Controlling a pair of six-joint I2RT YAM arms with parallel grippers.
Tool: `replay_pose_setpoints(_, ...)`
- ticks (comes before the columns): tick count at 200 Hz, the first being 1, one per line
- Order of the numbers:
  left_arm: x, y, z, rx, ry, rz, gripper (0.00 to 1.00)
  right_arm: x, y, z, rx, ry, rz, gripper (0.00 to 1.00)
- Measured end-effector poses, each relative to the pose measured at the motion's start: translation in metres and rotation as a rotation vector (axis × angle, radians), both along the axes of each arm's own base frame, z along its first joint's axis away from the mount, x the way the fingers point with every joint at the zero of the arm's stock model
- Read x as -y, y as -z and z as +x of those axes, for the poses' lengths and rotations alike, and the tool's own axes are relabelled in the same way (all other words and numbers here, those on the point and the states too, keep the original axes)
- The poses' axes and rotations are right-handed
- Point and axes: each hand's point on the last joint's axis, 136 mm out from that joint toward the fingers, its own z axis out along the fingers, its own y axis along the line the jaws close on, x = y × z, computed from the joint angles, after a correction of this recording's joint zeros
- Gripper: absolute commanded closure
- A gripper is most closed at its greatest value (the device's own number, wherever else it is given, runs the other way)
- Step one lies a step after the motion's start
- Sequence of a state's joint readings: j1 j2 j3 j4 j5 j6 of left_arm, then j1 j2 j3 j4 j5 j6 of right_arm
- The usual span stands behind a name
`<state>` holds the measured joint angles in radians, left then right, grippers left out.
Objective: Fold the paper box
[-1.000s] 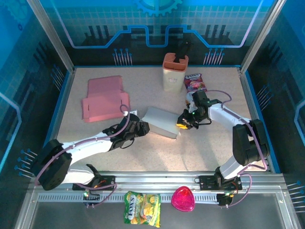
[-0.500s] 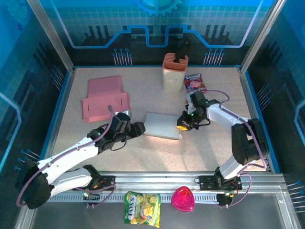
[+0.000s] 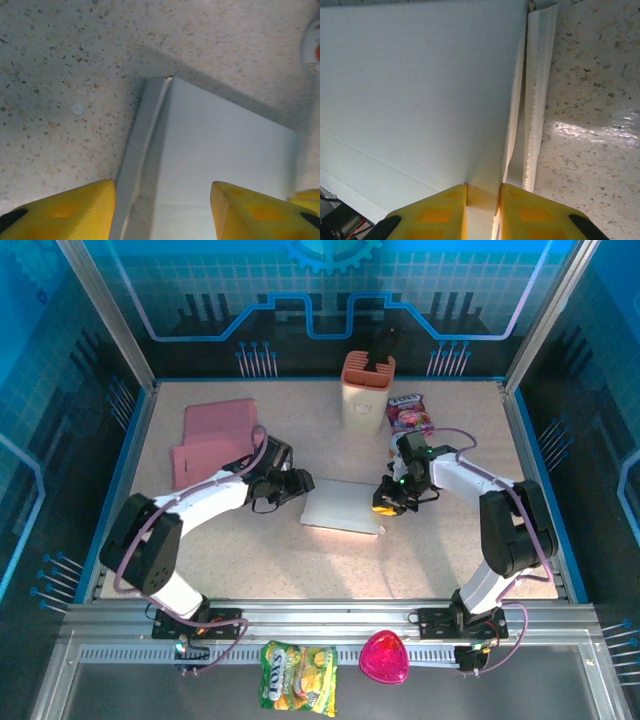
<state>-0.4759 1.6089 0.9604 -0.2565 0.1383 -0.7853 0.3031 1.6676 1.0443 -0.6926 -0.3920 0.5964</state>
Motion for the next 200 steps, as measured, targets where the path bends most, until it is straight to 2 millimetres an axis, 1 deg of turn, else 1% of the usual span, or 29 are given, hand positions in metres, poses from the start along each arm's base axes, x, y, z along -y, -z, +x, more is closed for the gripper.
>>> replay_pose_setpoints(10,0.000,0.011,-0.002,-0.026,0.012,0.009,0.52,0.000,0.001,0.000,-0.004,-0.002,-0.003,0.77)
replay_pose_setpoints(24,0.001,0.019,-0.004,-0.047,0.026,0.017,0.53,0.001,0.000,0.001,-0.003,-0.005,-0.008,0.75)
replay_pose_setpoints(54,0.004,0.023,-0.006,-0.045,0.044,0.003,0.56,0.001,-0.004,0.006,0.009,-0.010,-0.019,0.72)
replay_pose_setpoints(97,0.006,0.026,-0.006,-0.032,0.053,-0.005,0.61,0.005,-0.004,0.002,0.001,-0.036,-0.042,0.57)
replay_pose_setpoints(111,0.005,0.030,-0.008,-0.034,0.055,-0.004,0.62,0.007,-0.003,0.001,0.000,-0.046,-0.055,0.52)
replay_pose_setpoints(133,0.005,0.037,-0.012,-0.047,0.059,0.000,0.64,0.009,0.000,-0.001,0.001,-0.056,-0.061,0.47)
replay_pose_setpoints(151,0.005,0.040,-0.013,-0.048,0.063,-0.003,0.64,0.010,0.003,-0.005,-0.007,-0.064,-0.063,0.46)
replay_pose_setpoints(170,0.006,0.041,-0.013,-0.043,0.064,-0.008,0.66,0.011,0.007,-0.007,-0.016,-0.070,-0.066,0.49)
replay_pose_setpoints(200,0.008,0.041,-0.012,-0.032,0.067,-0.014,0.70,0.010,0.017,-0.005,-0.021,-0.084,-0.068,0.61)
